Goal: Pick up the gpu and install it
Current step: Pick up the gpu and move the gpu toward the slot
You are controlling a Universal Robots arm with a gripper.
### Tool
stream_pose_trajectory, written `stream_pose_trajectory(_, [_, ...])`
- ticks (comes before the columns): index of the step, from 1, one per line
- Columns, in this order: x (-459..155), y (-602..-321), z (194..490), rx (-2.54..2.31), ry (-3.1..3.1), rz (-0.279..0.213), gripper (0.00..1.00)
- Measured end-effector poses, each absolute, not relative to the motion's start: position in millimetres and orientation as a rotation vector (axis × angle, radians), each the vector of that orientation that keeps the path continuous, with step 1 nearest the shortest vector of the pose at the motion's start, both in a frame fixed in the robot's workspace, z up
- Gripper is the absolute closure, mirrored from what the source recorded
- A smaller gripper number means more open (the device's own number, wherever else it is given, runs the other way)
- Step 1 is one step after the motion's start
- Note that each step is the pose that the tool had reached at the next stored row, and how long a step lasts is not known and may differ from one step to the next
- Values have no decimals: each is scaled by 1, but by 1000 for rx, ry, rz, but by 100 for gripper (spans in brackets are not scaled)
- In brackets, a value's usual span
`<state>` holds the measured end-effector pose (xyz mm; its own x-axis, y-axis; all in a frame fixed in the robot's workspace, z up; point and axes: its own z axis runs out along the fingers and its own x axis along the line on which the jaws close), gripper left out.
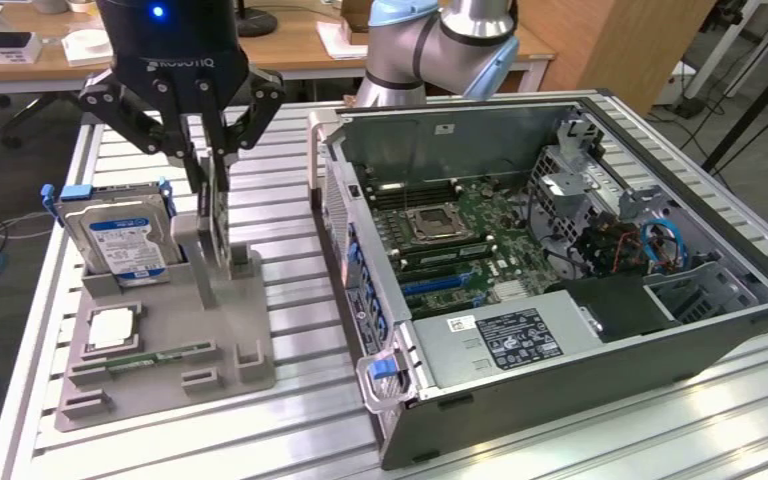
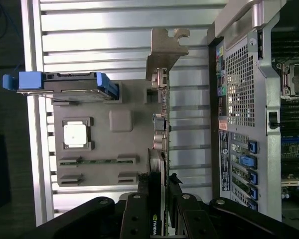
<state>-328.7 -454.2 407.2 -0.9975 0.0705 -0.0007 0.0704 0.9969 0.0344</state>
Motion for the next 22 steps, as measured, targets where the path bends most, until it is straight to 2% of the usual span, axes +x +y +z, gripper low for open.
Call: stream_pose_trajectory(22, [-297,-454,407,111,3139,54,74])
